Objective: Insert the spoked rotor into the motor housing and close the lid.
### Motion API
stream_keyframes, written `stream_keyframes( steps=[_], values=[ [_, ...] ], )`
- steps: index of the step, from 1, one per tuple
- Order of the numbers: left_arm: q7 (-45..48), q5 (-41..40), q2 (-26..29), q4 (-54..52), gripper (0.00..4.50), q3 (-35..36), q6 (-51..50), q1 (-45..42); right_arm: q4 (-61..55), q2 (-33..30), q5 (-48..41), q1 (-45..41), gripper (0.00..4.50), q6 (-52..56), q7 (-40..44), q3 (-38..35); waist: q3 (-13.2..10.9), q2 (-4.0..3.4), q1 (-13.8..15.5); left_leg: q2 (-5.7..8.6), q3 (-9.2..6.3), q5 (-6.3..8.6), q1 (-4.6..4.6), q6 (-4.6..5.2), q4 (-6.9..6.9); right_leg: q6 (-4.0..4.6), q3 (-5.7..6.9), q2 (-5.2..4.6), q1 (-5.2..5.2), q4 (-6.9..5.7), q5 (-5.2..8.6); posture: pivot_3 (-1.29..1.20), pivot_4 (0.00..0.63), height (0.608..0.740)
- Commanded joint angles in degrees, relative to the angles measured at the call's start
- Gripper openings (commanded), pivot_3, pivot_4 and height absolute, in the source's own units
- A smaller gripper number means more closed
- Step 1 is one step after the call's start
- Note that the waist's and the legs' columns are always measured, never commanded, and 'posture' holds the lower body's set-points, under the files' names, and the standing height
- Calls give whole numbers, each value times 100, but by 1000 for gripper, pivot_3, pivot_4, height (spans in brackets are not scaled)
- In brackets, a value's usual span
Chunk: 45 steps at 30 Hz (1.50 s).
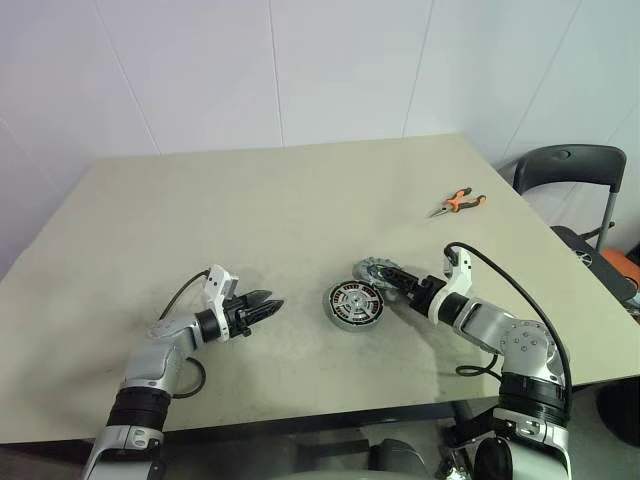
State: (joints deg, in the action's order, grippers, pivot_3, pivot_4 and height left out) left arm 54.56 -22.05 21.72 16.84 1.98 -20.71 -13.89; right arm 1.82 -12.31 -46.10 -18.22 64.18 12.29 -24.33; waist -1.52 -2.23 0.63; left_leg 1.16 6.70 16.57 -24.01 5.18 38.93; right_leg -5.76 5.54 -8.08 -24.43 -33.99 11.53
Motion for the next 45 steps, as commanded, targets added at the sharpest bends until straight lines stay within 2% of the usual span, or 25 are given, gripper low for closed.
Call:
stream_keyframes(
  steps=[1, 8, 9, 11, 15, 21, 27, 42, 45],
  values=[
    [69, 14, -8, 174, 2359, -16, 72, -15, -286, -164, 66, 112, 2510, -171, 315, 284, 0, 0, 6, 0, 0, 0, -4, 0, 0, 0, 0, 0, -4, 0, 0, 0, 0, 740],
    [194, 77, 27, 526, 2359, -21, 246, -193, -1040, -693, 274, 523, 200, -654, 1099, 922, -1, 1, 7, -1, -1, 0, -2, 0, -3, 0, 1, 1, 0, 5, 0, 0, 0, 740],
    [207, 81, 38, 567, 2359, -19, 251, -232, -1162, -777, 336, 540, 13, -755, 1192, 1017, -2, 4, 6, -2, 0, 0, 2, 0, -3, 1, 1, 1, 2, 4, 0, 0, 0, 740],
    [216, 74, 58, 592, 2359, -19, 212, -311, -1383, -942, 432, 549, 13, -927, 1360, 1171, -5, 9, 9, -3, -1, 0, 1, 0, -3, 1, 1, 1, 4, 4, -1, 0, 0, 740],
    [145, 24, 60, 359, 2359, -27, 3, -356, -1718, -1569, 1291, 797, 13, -1646, 1762, 2055, -5, 15, 12, -2, -1, 0, -1, 0, -2, 1, 1, 0, 2, 10, 0, 0, 0, 740],
    [11, -52, 43, -83, 2359, -26, -322, -259, -1682, -1927, 2164, 936, 13, -2511, 1903, 2535, -18, 55, 14, -3, -1, -1, -7, -1, -3, 2, 2, 2, 3, 29, -1, 0, 0, 740],
    [-18, -60, 68, -138, 2359, -6, -451, -278, -1794, -2551, 3302, 1385, 13, -3837, 2366, 3260, -17, 83, 23, -3, -2, 0, -16, -1, -10, 2, 4, 2, 2, 50, -1, 0, 0, 740],
    [-97, -5, -6, 144, 2359, -19, -379, -507, -1637, -2824, 4621, 1442, 13, -5557, 2777, 3702, -15, 121, 17, -4, -7, -1, -15, -2, -15, 3, 7, 5, 4, 55, -1, 0, 0, 740],
    [-132, -16, -21, 75, 2359, -21, -416, -490, -1592, -2856, 4613, 1492, 789, -5883, 2991, 3699, -18, 128, 18, -4, -7, -1, -15, -2, -16, 3, 7, 5, 4, 55, -1, 0, 0, 740]
  ],
)
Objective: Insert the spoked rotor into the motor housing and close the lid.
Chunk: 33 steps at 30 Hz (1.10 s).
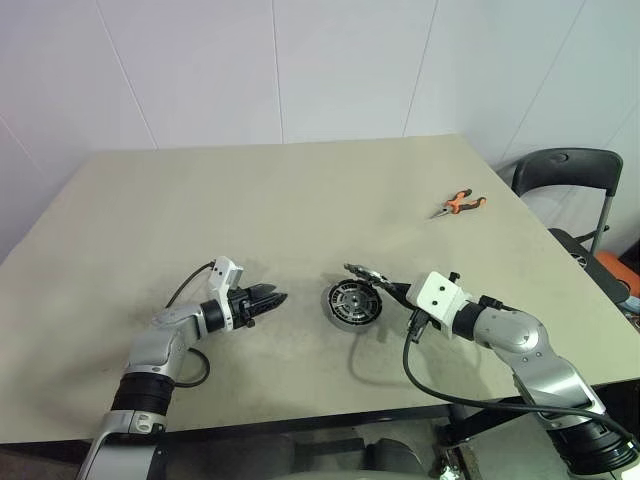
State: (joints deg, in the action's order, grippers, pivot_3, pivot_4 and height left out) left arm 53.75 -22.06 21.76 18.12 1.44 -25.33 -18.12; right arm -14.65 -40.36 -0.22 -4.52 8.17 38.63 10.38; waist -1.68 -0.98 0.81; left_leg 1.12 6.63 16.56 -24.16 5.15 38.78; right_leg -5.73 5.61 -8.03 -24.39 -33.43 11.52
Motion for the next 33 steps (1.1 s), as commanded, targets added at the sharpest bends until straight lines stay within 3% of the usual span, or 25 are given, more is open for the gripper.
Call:
stream_keyframes(
  steps=[1, 4, 13, 22, 28, 31, 33],
  values=[
    [-68, -21, -33, -88, 2359, 29, 21, -67, 85, -60, 127, 126, 1100, -366, 332, 239, -2, 4, 2, 0, 0, 0, 0, 0, 0, 0, 0, 1, -1, 0, 0, 0, 0, 740],
    [-100, -27, -46, -114, 2359, 25, -14, -75, 105, -192, 389, 134, 2094, -204, 552, 451, -2, 4, 2, 0, 0, -1, 0, -1, 1, 0, 0, 0, 0, -1, 0, 0, 0, 740],
    [139, 60, 4, 535, 2359, 78, 475, -95, -56, -308, 212, 291, 2094, 119, 1021, 422, 5, 19, 10, 0, -3, -1, 6, -2, 1, 2, 1, 0, 7, 0, -1, 0, 0, 740],
    [50, 78, -106, 456, 2359, 7, 562, 3, -450, -728, -2054, -53, 2094, 2928, 2204, -565, 6, 13, 20, 0, -4, -1, 10, -1, 7, 5, 1, -5, 15, -1, -2, 0, 0, 740],
    [51, 88, -103, 489, 2359, 22, 679, 107, -405, -300, -2542, -559, 2094, 3534, 1672, -980, 7, 8, 15, -1, -5, -1, 11, -1, 6, 6, 1, -3, 11, -2, -5, 0, 0, 740],
    [26, 73, -109, 416, 2359, 18, 666, 160, -328, 68, -2356, -728, 2647, 3229, 1190, -1045, 8, 5, 11, -1, -4, -1, 9, -1, 2, 6, 2, -3, 8, 0, -5, 0, 0, 740],
    [7, 61, -111, 339, 2359, 12, 631, 194, -397, 197, -2333, -736, 3290, 3165, 1075, -995, 7, 4, 15, 0, -4, -1, 4, -2, 1, 6, 2, -3, 4, 0, -5, 0, 0, 740]
  ],
)
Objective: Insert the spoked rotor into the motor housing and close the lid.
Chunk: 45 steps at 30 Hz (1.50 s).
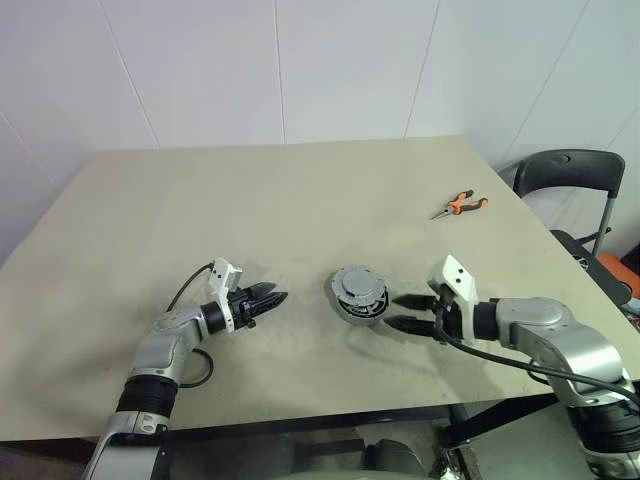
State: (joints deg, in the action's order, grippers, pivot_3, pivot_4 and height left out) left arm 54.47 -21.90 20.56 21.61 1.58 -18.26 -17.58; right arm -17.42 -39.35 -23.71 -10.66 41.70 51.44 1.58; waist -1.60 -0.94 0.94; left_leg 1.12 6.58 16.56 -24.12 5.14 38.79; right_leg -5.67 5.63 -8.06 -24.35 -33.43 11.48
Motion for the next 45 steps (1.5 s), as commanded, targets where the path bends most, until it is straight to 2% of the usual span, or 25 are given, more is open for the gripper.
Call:
stream_keyframes(
  steps=[1, 3, 4, 10, 14, 19, 26, 37, 41, 45],
  values=[
    [-70, 33, 10, -56, 2359, -4, -104, 158, -171, 149, -5, -124, 3643, -136, -265, -71, 0, 0, 0, 1, 0, 0, -3, 0, 0, 0, 0, 0, -2, 1, 0, 0, 0, 740],
    [-75, 16, 23, -129, 2359, -1, -157, 178, -215, 218, 76, -158, 4292, -31, -450, 74, 0, 0, -6, 1, 0, 0, -5, 0, 0, 0, 0, 0, -3, 4, 0, 0, 0, 740],
    [-78, 13, 31, -159, 2359, -1, -177, 185, -194, 277, 108, -176, 4475, -9, -519, 158, 0, 0, -7, 2, 1, 0, -6, 0, 0, 0, 0, -1, -4, 5, 0, 0, 0, 740],
    [-28, 2, 94, -208, 2359, 11, -247, 167, 195, 803, 612, -475, 4475, -350, -1129, 598, 0, -1, -24, 1, 1, 0, -6, 0, 0, 1, 0, 1, -7, 1, 0, 0, 0, 740],
    [29, -3, 173, -157, 2359, 45, -263, 137, 402, 1167, 438, -634, 4475, -535, -1272, 286, 0, -1, -18, 1, 1, 0, -9, -1, -1, 0, 0, 3, -9, 1, -1, 0, 0, 740],
    [44, 2, 224, -130, 2359, 62, -318, 93, 665, 1147, 730, -735, 4475, -576, -1342, 540, 0, -1, -32, 2, 1, -1, -16, -5, -3, 1, 1, 5, -18, 0, -1, 0, 0, 740],
    [-72, 28, 149, -79, 2359, 25, -431, -103, 970, 1439, 880, -827, 4475, -647, -1457, 698, -1, -2, -20, -4, 1, -9, -14, -17, -3, 2, 1, 10, -22, -15, -2, 0, 0, 740],
    [-17, 112, 66, 160, 2359, -45, -1, 125, 1292, 1512, 1133, -834, 4475, -880, -1451, 818, 2, -6, -23, -5, 1, -12, -2, -22, -1, 7, 1, 11, -14, -22, -4, 0, 0, 740],
    [-85, 138, -9, 155, 2359, -89, 13, 92, 1384, 1499, 1174, -821, 3632, -1013, -1410, 781, 4, -7, -15, -4, 1, -12, 0, -22, -1, 6, 1, 10, -11, -22, -5, 0, 0, 740],
    [-121, 148, -38, 161, 2359, -105, -10, 41, 1478, 1497, 1300, -822, 3538, -1027, -1555, 769, 7, -11, -14, -4, 1, -12, 3, -22, 0, 6, 1, 10, -8, -22, -5, 0, 0, 740]
  ],
)
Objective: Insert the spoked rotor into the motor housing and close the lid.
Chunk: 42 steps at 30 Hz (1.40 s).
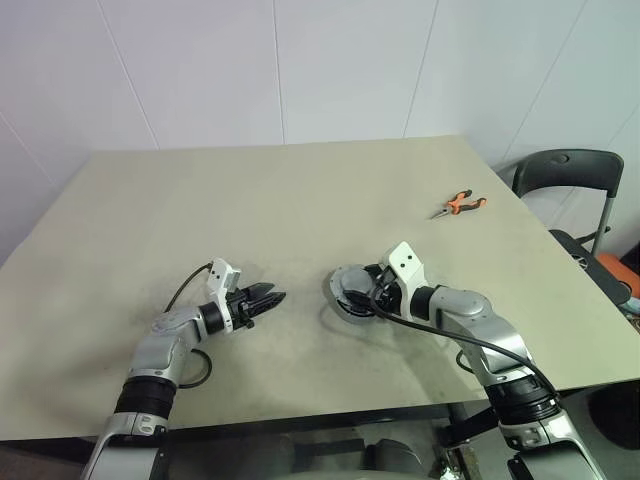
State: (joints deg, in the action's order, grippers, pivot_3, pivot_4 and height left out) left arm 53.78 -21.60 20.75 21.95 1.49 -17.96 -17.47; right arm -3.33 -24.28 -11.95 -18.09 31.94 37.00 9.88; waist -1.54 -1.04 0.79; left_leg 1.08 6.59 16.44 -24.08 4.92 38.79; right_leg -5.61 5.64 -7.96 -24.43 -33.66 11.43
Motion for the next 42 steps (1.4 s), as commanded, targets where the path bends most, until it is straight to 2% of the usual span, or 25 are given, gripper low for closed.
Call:
stream_keyframes(
  steps=[1, 7, 10, 14, 18, 24, 33, 42],
  values=[
    [-56, 119, -61, 133, 2359, -94, -45, 16, 97, -17, 114, -73, 3538, -51, -118, -100, 0, 0, 1, 0, 0, 0, 2, 0, 0, 0, 0, 0, 2, 0, 0, 0, 0, 740],
    [-41, 114, -53, 156, 2359, -79, -65, -28, 59, -83, -66, -41, 3538, 103, -20, -268, 1, -2, 8, 0, 0, 0, 5, 0, 2, 1, 0, -1, 7, 0, -1, 0, 0, 740],
    [-15, 45, 19, -92, 2359, -54, -191, 68, -353, -83, -864, 12, 3538, 856, 346, -609, 1, -1, 12, 0, 0, 0, 5, 0, 3, 2, 0, -2, 7, 0, -1, 0, 0, 740],
    [-56, -67, 97, -520, 2359, -22, -466, 181, -472, -70, -1164, -10, 3538, 1092, 338, -855, 0, -1, -5, 0, 0, 1, -3, 1, -1, 2, -1, -2, -3, 2, -1, 0, 0, 740],
    [-199, -135, 40, -800, 2359, -31, -794, 88, -575, -263, -1060, 114, 3538, 874, 418, -822, -1, -1, 9, 1, -1, 0, -15, 1, -5, 2, 0, -2, -15, 2, -1, 0, 0, 740],
    [-163, -97, -19, -601, 2359, -19, -757, -19, -711, -450, -558, 305, 3538, 276, 419, -389, -2, 1, 11, 5, -1, 1, -19, 2, -4, 2, 0, -3, -13, 9, -1, 0, 0, 740],
    [440, -281, 251, -330, 2359, 216, -417, 114, -529, -376, -286, 363, 3538, 53, 245, -311, -4, 4, -5, 3, -1, 1, -18, 2, -2, 2, 2, -2, -13, 8, -1, 0, 0, 740],
    [52, -384, 46, -1418, 2359, 86, -713, 609, -457, -477, -50, 516, 3538, -83, 273, -157, -5, 6, 9, 3, -1, 1, -19, 2, -2, 3, 0, -3, -11, 10, -1, 0, 0, 740]
  ],
)
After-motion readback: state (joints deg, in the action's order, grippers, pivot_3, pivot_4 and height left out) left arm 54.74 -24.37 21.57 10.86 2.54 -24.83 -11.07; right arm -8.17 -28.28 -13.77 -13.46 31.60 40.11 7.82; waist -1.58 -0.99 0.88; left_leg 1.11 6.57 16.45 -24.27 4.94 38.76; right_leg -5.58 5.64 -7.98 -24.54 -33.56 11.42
